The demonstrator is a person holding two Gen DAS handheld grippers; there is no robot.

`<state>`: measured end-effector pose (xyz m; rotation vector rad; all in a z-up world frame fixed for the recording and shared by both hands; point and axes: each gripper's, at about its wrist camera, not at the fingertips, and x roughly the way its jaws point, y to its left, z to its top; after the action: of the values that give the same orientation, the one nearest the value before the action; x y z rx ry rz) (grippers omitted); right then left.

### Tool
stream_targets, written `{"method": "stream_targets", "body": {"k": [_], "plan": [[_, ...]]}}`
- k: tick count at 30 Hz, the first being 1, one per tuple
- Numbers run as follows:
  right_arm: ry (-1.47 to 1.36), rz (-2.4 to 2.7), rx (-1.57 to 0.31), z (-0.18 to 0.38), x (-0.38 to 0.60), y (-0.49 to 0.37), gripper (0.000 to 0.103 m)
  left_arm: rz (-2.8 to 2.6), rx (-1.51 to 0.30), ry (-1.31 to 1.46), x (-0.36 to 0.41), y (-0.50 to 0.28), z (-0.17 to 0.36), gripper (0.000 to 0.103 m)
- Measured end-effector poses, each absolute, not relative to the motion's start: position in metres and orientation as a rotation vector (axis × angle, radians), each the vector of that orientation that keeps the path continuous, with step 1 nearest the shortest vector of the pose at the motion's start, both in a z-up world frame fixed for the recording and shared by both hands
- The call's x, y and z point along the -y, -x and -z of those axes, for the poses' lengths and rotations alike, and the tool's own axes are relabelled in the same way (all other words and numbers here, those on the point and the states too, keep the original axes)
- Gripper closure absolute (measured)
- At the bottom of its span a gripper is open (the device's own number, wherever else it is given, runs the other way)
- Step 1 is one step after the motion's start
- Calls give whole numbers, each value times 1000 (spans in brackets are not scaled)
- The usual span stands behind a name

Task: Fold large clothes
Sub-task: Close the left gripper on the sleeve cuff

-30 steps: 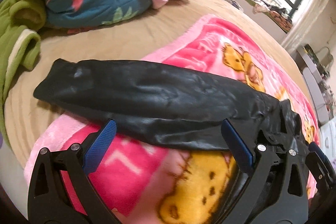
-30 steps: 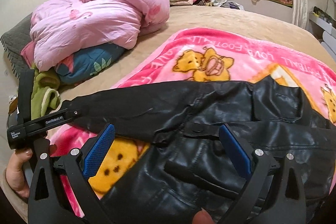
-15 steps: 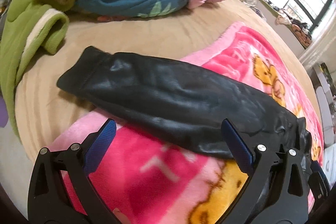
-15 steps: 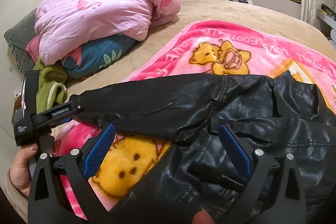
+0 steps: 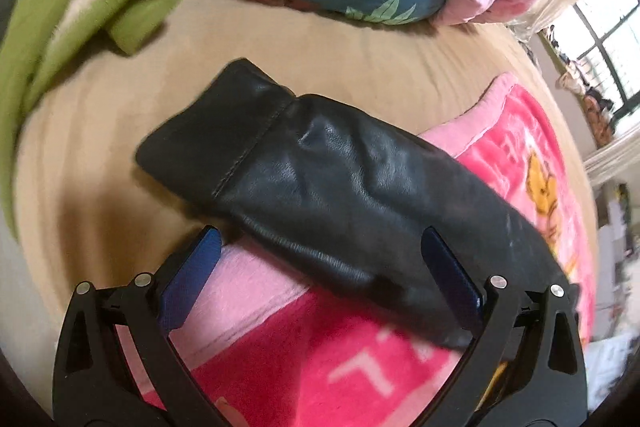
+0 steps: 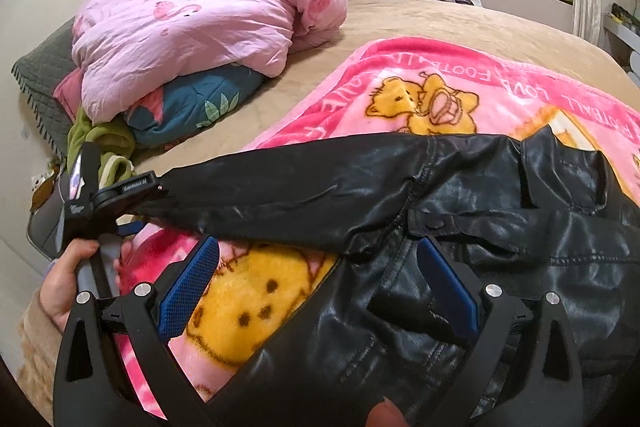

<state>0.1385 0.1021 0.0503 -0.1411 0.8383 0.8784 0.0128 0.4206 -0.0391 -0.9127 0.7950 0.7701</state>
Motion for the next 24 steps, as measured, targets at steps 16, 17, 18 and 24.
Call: {"method": "stream_targets", "body": {"k": [16, 17, 18, 24], "plan": [[37, -787, -850, -48, -47, -142, 5, -665, -688, 864, -430, -26, 20, 88], [26, -784, -851, -47, -45, -142, 5, -657, -669, 856, -429, -26, 15, 89], [18, -782, -852, -47, -43, -143, 5, -648, -640, 832, -425, -27, 5, 91], [-3, -771, -832, -50, -31, -135, 5, -570, -517, 766, -401, -35, -36, 101]]}}
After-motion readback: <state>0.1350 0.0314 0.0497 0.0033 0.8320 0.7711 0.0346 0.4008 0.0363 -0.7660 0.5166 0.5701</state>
